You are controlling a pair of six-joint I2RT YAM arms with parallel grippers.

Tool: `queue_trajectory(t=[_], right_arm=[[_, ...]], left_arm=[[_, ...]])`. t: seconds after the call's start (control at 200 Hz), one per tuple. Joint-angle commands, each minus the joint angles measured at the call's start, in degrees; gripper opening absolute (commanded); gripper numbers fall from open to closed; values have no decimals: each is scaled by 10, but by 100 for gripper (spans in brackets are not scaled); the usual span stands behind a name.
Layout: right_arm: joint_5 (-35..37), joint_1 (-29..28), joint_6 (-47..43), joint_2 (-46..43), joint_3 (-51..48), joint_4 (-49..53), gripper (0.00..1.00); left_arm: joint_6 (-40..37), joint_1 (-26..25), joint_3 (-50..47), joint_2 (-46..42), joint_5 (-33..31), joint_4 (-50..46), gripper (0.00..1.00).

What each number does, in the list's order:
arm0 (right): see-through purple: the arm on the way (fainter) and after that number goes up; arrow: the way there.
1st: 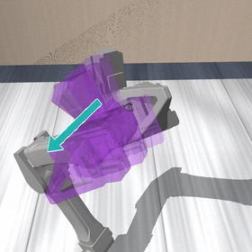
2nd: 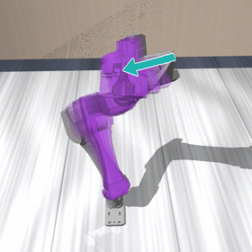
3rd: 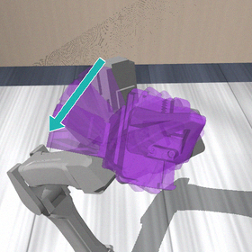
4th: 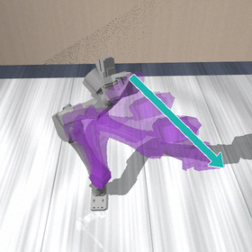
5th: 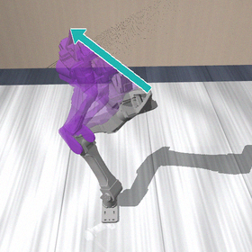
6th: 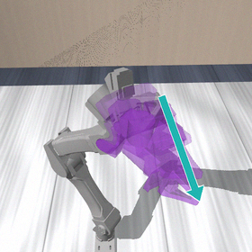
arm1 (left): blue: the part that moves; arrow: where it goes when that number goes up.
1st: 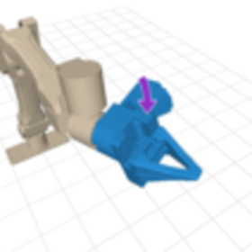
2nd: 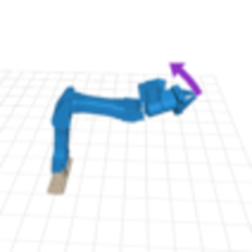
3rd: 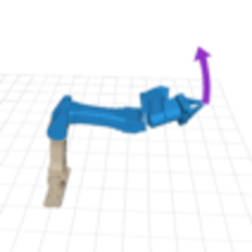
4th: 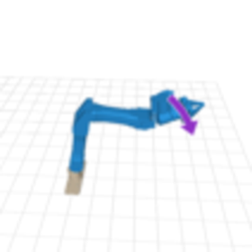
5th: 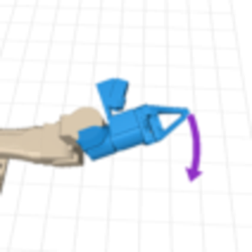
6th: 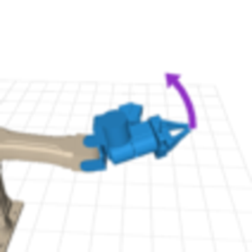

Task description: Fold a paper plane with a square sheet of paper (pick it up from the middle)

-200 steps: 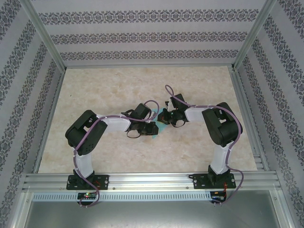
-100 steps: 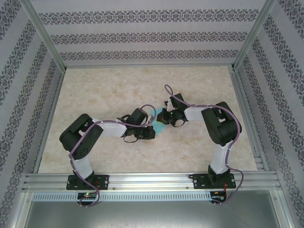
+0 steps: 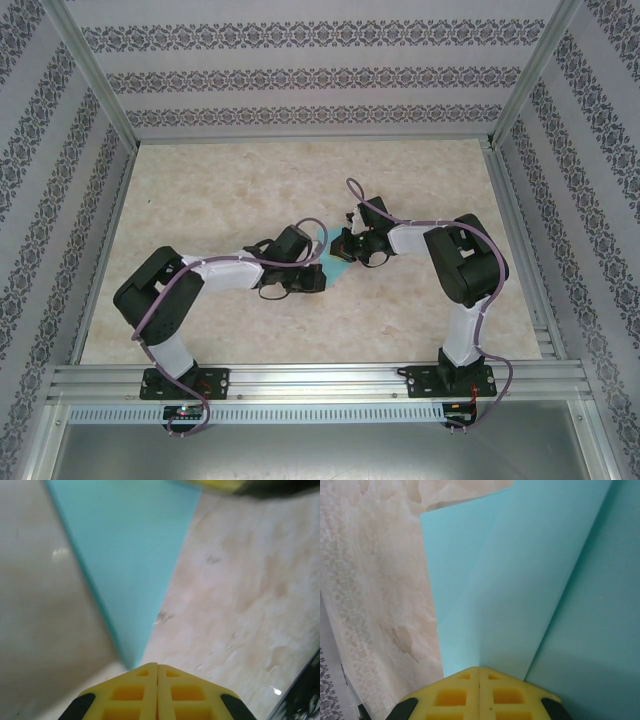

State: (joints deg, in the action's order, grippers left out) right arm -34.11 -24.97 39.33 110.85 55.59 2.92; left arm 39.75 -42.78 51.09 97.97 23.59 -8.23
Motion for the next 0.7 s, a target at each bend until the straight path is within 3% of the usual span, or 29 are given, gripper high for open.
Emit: queue_trajectory(t=[0.0, 0.495, 0.694], right_arm=[[94, 2, -6, 62, -24, 65, 1], [90, 4, -6, 60, -30, 62, 1], [94, 6, -6, 61, -32, 65, 1]], left_arm=[[22, 7, 36, -12, -32, 8, 8], [33, 17, 51, 100, -42, 44, 7], [31, 15, 8, 93, 5, 47, 7]])
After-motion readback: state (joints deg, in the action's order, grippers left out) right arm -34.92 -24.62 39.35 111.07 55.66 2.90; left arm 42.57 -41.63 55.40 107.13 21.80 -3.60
